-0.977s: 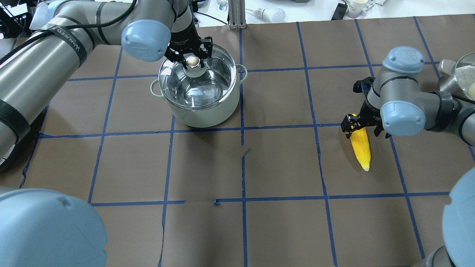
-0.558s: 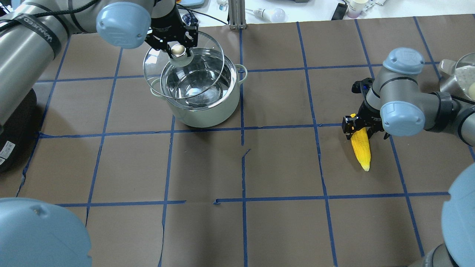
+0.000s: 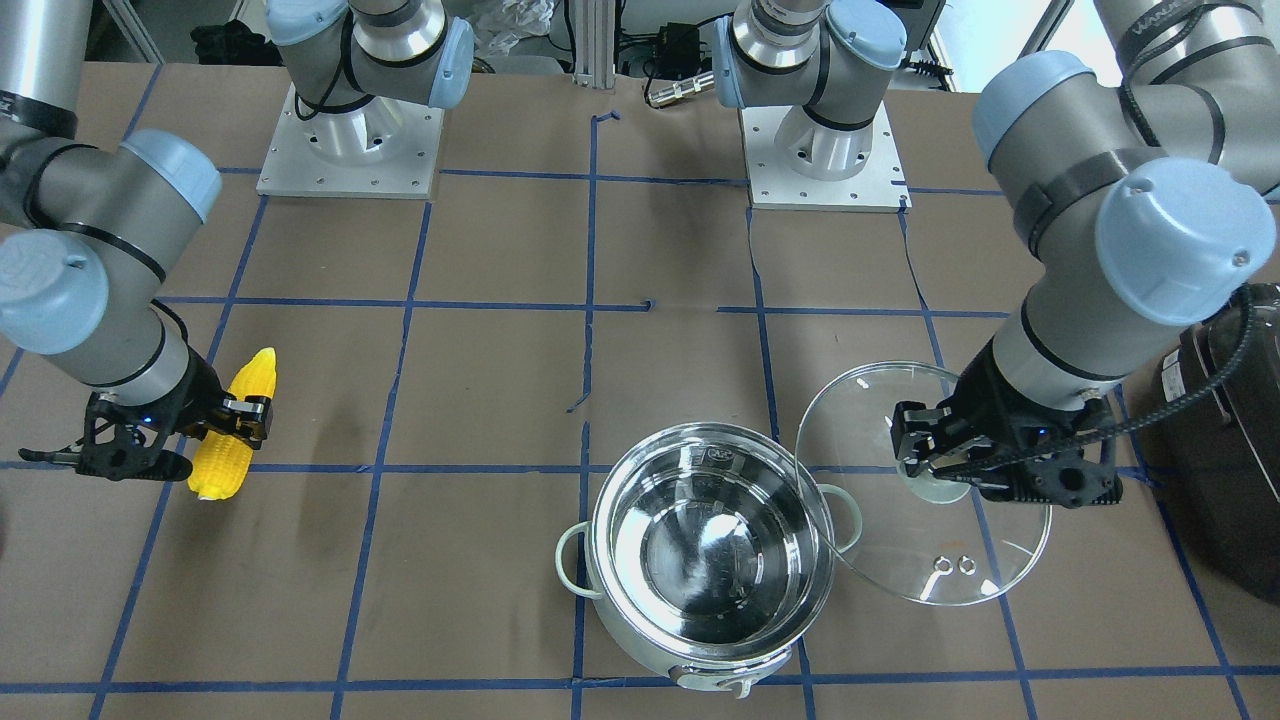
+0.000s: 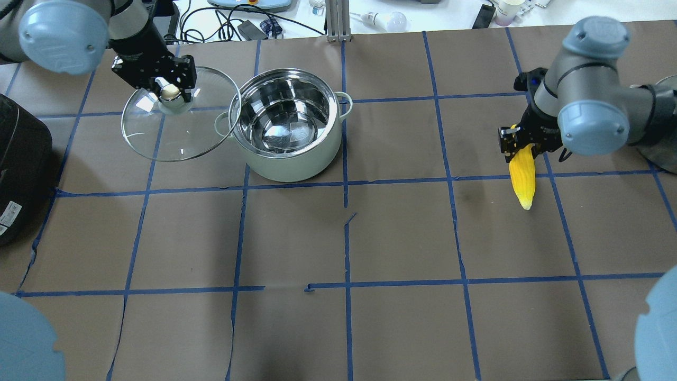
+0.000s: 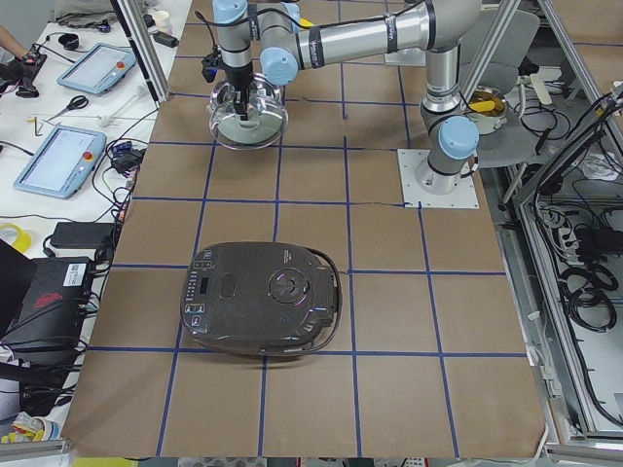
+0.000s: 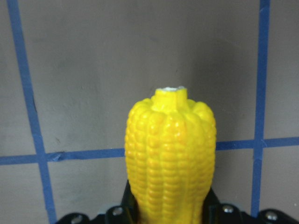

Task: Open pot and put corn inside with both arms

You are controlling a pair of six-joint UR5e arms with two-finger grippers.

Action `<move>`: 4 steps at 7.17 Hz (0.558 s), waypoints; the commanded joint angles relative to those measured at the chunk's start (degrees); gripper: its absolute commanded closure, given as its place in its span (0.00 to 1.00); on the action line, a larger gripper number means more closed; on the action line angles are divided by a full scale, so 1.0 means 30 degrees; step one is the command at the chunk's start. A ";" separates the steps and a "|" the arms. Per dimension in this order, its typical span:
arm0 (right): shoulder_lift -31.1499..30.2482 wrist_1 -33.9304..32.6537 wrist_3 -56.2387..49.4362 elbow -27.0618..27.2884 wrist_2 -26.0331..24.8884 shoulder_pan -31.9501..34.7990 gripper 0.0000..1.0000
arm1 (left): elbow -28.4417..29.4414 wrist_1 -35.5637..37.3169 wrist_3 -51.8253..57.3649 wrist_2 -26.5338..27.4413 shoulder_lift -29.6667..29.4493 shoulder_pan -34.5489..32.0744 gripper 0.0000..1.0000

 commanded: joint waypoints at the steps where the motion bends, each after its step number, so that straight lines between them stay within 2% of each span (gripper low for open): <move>1: 0.0122 0.4140 0.2717 -0.5106 0.0129 0.3072 1.00 | -0.1592 0.0245 0.1574 -0.0040 0.0486 0.1443 1.00; 2: 0.0995 0.5171 0.5485 -0.7043 -0.0019 0.5065 1.00 | -0.1947 0.0624 0.2421 -0.0040 0.0516 0.1825 1.00; 4: 0.3074 0.5239 0.6795 -1.0299 -0.1099 0.8380 1.00 | -0.2679 0.1645 0.3159 -0.0040 0.0516 0.2413 1.00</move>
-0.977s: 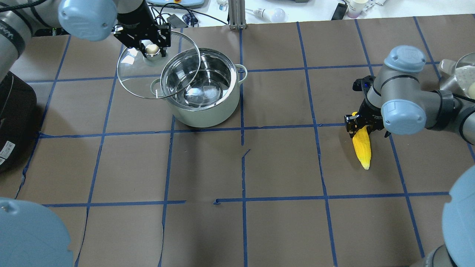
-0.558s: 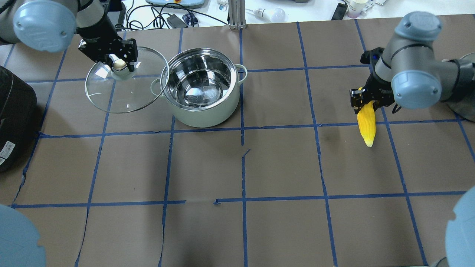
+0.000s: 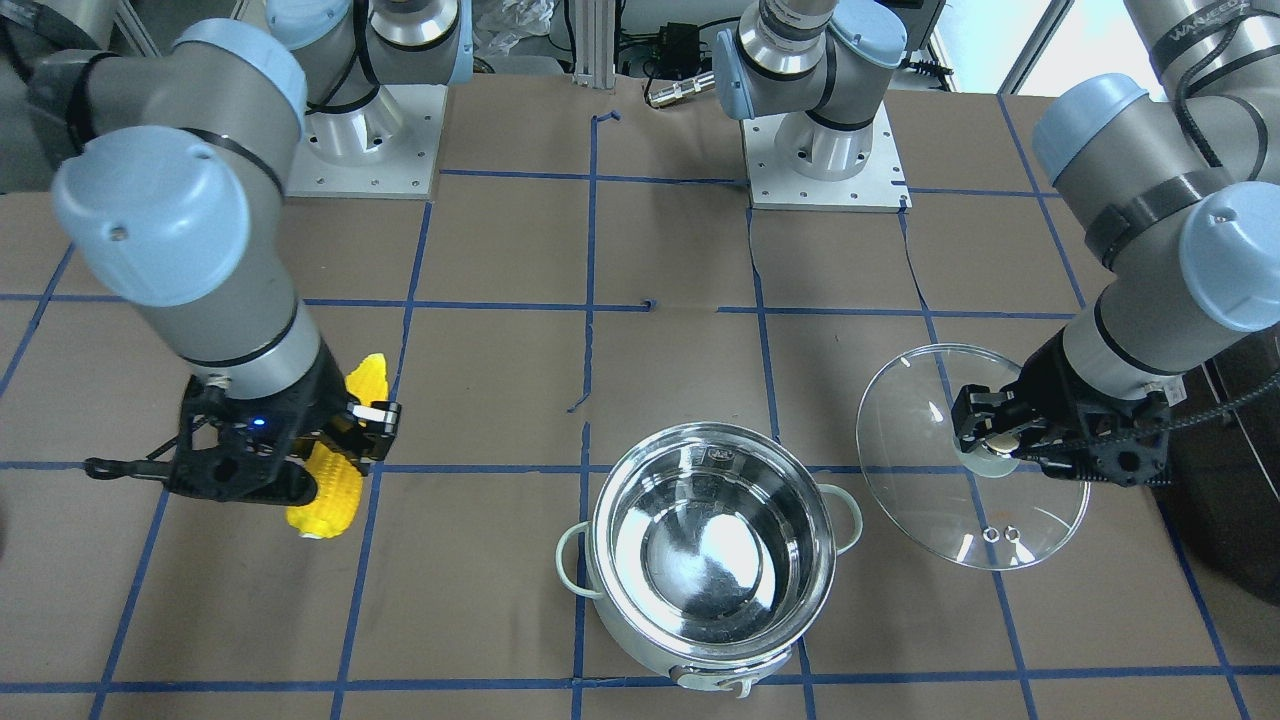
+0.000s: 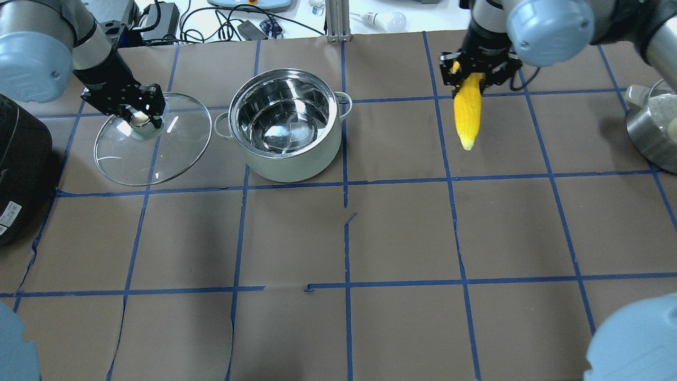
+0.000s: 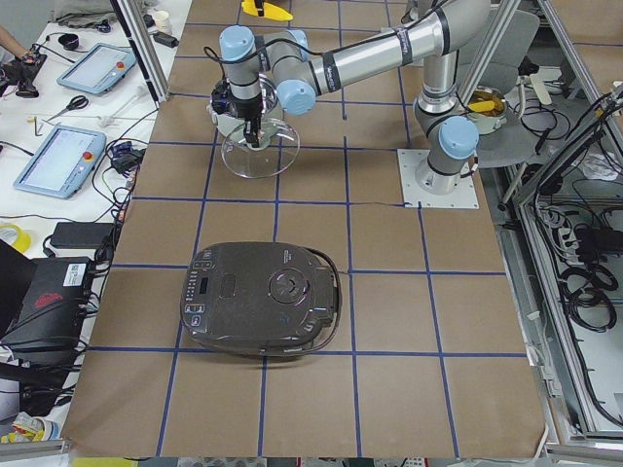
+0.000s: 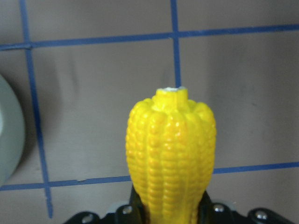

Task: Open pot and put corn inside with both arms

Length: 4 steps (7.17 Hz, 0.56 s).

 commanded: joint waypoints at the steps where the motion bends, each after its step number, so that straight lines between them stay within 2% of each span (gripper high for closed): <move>1: 0.2208 0.0165 0.1575 -0.3157 -0.0534 0.3544 1.00 | -0.1239 0.1733 0.0796 -0.0030 0.0014 0.0558 1.00; 4: 0.4673 -0.0099 0.1668 -0.5771 -0.0185 0.5635 1.00 | -0.2298 0.3119 0.1737 -0.0235 -0.0044 0.1263 1.00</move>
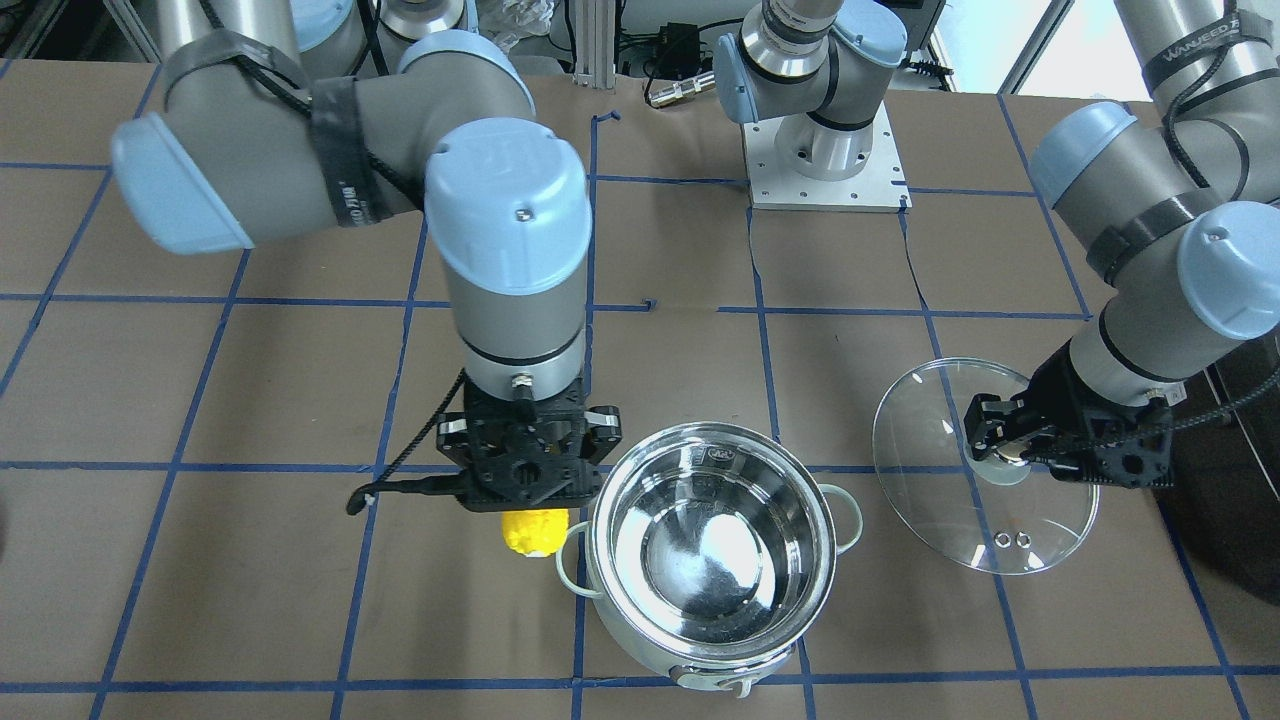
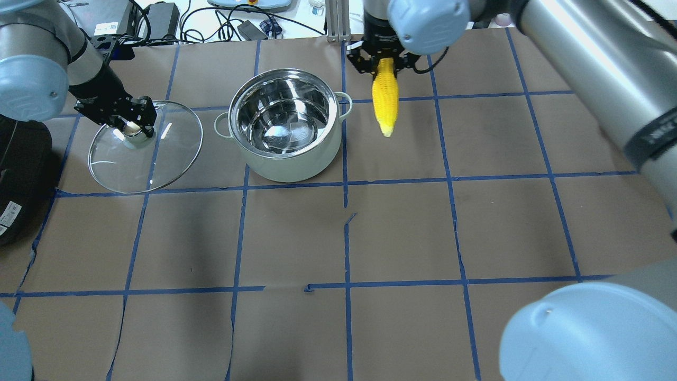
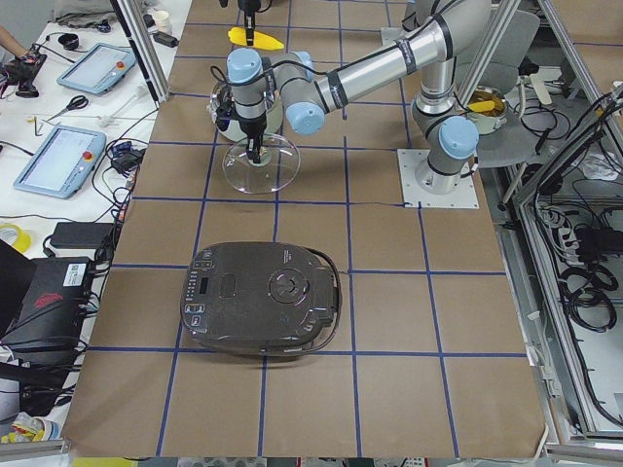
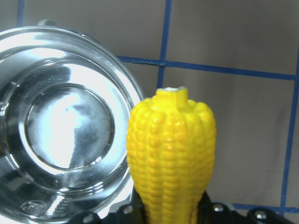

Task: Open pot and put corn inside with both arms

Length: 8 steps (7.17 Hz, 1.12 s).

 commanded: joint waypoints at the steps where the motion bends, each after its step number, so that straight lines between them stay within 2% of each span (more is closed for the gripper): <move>1: 0.1499 -0.1217 0.0042 -0.1095 0.0385 0.1173 1.00 | -0.0711 0.0791 0.0585 -0.0106 -0.0014 0.0324 1.00; 3: 0.2613 -0.2976 -0.0248 -0.1097 0.0445 0.1762 1.00 | -0.1415 0.1728 0.0705 -0.0106 -0.0014 0.0383 1.00; 4: 0.2704 -0.3392 -0.0338 -0.0981 0.0475 0.1764 0.69 | -0.2230 0.2806 0.0851 -0.0106 -0.0275 0.0500 1.00; 5: 0.2676 -0.5484 -0.1180 -0.0516 0.1809 0.1764 0.01 | -0.3544 0.4296 0.1230 -0.0135 -0.0249 0.0994 1.00; 6: 0.2560 -0.5563 -0.1768 0.0040 0.1909 0.1764 0.00 | -0.4369 0.5413 0.1291 -0.0425 -0.0394 0.1492 1.00; 8: 0.2472 -0.5535 -0.2560 0.0309 0.1706 0.1735 0.00 | -0.4523 0.5395 0.1001 -0.0487 -0.0657 0.1702 1.00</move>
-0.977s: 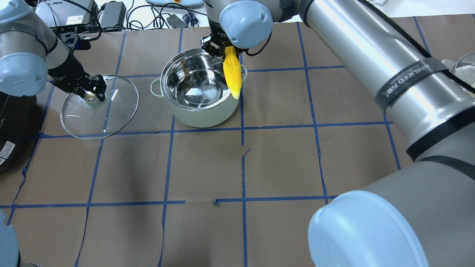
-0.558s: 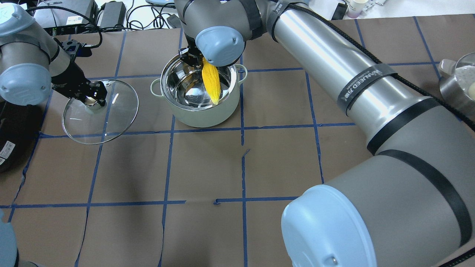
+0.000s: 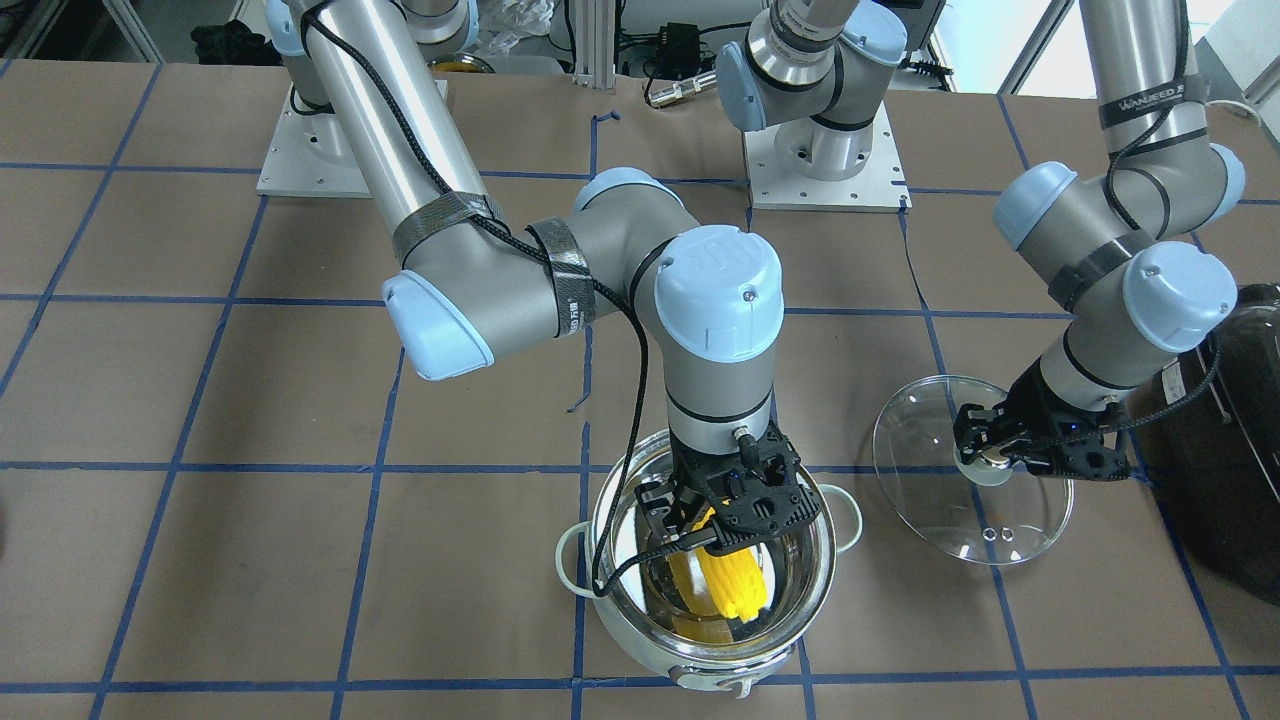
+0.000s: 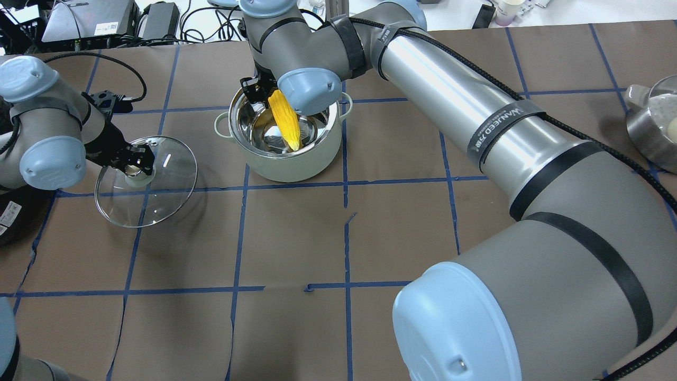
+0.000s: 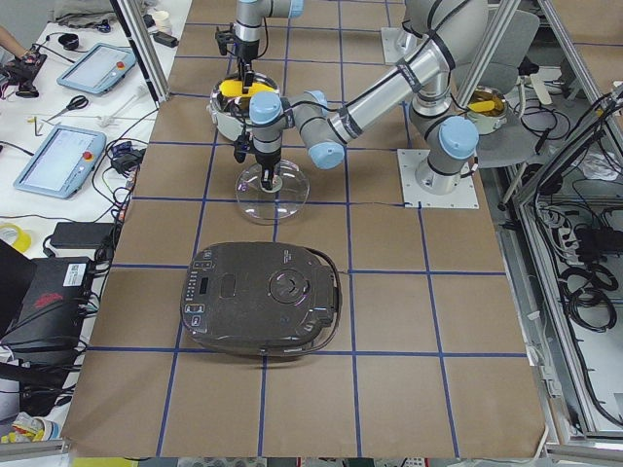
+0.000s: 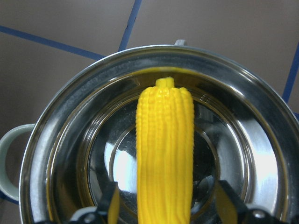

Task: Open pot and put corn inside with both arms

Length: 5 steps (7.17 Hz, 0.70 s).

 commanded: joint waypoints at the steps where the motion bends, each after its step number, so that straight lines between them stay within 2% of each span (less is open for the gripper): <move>1: -0.0280 0.0034 -0.0681 0.0219 -0.0027 -0.0022 0.00 | -0.0240 0.0193 -0.0136 -0.0012 -0.0286 0.0149 1.00; 2: -0.0688 0.0471 -0.0972 0.0278 -0.0230 -0.0312 0.00 | -0.0240 0.0193 -0.0136 -0.0011 -0.0374 0.0149 0.91; 3: -0.1591 0.2157 -0.0888 0.0336 -0.0319 -0.0721 0.00 | -0.0211 0.0193 -0.0078 0.0018 -0.0520 0.0149 0.01; 5: -0.3641 0.5699 -0.1150 0.0395 -0.0378 -0.2504 0.00 | -0.0065 0.0193 0.0010 0.0076 -0.0522 0.0062 0.00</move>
